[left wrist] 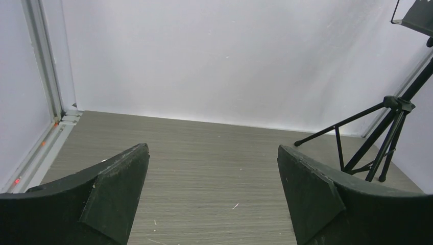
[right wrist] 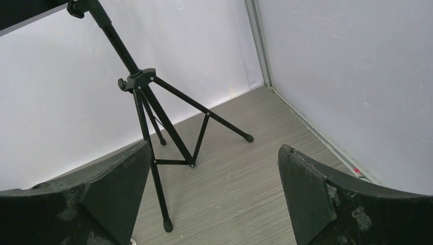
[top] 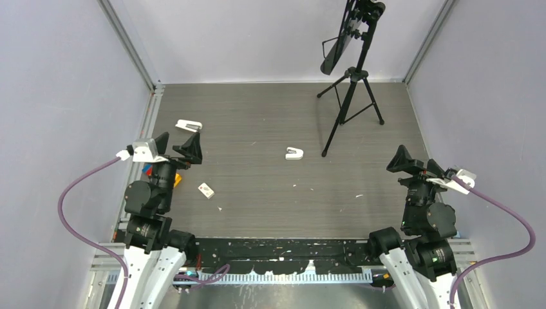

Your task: Load the staples into the stapler

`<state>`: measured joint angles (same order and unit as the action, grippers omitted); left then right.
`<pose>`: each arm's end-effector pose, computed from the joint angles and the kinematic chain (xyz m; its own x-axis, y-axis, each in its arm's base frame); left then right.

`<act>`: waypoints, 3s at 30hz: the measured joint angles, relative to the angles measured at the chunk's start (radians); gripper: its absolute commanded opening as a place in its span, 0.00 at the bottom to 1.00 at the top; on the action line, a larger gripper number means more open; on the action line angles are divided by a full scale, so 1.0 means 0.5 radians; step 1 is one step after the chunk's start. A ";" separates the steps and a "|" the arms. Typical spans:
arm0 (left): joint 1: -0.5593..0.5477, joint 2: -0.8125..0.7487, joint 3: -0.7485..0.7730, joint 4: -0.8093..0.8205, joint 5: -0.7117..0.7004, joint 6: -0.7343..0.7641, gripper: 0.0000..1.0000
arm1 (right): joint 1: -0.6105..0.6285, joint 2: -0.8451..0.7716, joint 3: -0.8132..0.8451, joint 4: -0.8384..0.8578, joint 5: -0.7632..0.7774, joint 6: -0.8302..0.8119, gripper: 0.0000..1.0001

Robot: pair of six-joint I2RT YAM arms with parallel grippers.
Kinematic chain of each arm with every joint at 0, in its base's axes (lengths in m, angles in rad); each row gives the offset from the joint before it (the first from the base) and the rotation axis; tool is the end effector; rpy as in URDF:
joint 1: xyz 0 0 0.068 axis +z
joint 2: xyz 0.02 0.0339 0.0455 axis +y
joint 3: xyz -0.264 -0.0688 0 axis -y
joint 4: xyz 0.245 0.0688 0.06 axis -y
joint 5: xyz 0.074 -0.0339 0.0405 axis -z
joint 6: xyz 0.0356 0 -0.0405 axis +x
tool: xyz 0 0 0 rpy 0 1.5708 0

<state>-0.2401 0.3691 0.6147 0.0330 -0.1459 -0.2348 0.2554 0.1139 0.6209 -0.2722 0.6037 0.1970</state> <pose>0.1002 -0.0192 0.3566 0.2366 -0.2949 -0.9258 0.1589 0.9517 -0.2626 0.0469 -0.0086 0.3390 0.2846 0.2408 -0.9279 0.2759 0.9064 0.3199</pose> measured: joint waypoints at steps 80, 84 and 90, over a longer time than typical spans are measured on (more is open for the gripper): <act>-0.313 2.152 0.281 -1.106 -0.066 -1.193 0.39 | 0.166 1.848 0.271 -0.649 -1.367 0.774 1.00; -0.611 2.403 0.521 -1.067 0.101 -0.951 0.37 | 0.169 1.810 0.221 -0.616 -1.406 0.768 1.00; -1.038 2.817 0.990 -1.063 0.265 -0.507 0.38 | 0.172 1.734 0.129 -0.539 -1.466 0.769 1.00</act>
<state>-0.7593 1.7775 1.1095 -0.4984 -0.0135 -0.4885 0.3416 0.9810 0.6853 -0.5415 -0.1291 0.5816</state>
